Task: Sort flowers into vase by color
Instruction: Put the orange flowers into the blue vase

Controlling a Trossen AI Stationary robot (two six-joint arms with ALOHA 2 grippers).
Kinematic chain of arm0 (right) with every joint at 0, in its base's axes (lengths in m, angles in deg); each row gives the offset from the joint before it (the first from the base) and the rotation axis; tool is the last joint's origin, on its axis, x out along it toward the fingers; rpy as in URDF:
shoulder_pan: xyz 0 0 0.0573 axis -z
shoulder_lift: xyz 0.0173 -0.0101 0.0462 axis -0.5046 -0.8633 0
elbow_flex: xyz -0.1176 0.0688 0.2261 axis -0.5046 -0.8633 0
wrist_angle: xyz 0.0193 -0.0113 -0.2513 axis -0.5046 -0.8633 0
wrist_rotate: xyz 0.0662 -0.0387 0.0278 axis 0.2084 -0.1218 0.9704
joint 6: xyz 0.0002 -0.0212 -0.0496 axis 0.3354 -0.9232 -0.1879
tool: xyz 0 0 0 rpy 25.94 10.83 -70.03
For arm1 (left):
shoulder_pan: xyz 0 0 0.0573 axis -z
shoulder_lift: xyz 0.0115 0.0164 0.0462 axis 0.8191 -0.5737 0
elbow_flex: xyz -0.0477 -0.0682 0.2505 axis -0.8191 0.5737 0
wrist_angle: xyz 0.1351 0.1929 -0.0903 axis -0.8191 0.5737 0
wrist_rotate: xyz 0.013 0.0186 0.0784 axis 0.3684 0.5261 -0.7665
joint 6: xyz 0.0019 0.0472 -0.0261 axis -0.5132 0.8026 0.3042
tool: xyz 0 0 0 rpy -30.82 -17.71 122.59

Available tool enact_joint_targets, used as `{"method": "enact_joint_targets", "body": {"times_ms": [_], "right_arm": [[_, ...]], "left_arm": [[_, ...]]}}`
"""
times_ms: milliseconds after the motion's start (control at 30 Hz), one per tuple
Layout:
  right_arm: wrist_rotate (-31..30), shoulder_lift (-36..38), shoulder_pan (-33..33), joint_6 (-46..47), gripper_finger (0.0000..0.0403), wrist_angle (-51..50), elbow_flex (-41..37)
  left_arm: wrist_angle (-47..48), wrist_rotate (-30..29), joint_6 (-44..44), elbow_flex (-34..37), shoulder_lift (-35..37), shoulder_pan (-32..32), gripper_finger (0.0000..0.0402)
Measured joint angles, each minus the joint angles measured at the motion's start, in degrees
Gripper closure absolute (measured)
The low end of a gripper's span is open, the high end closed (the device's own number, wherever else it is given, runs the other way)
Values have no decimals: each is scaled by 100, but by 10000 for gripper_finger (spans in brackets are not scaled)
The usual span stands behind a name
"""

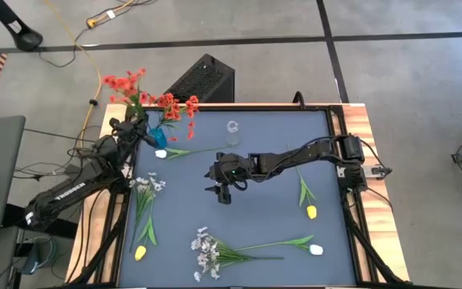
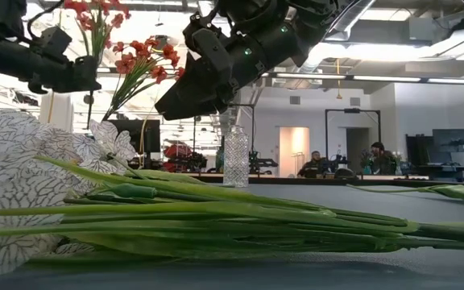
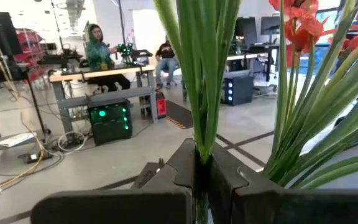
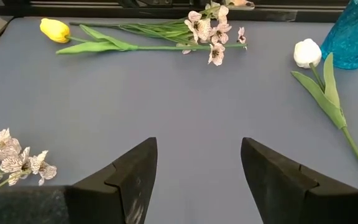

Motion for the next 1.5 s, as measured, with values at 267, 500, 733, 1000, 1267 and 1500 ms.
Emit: {"method": "enact_joint_targets", "body": {"times_ms": [267, 500, 733, 1000, 1267, 1500], "right_arm": [[0, 0, 0, 2, 143, 7, 0], [2, 0, 13, -24, 143, 5, 0], [2, 0, 13, -29, 143, 91, 0], [9, 0, -38, -44, 143, 177, 2], [13, 0, -35, -44, 143, 201, 2], [13, 0, -37, -44, 143, 264, 2]], "left_arm": [[-735, 382, -66, 170, -626, -389, 401], [-737, 381, -30, 171, -889, -448, 401], [-694, 367, -211, 223, -1113, -446, 401], [-593, 231, -574, 547, -1159, -446, 401], [-512, 228, -682, 550, -1157, -446, 396], [-336, 78, -903, 546, -1157, -446, 345]]}}
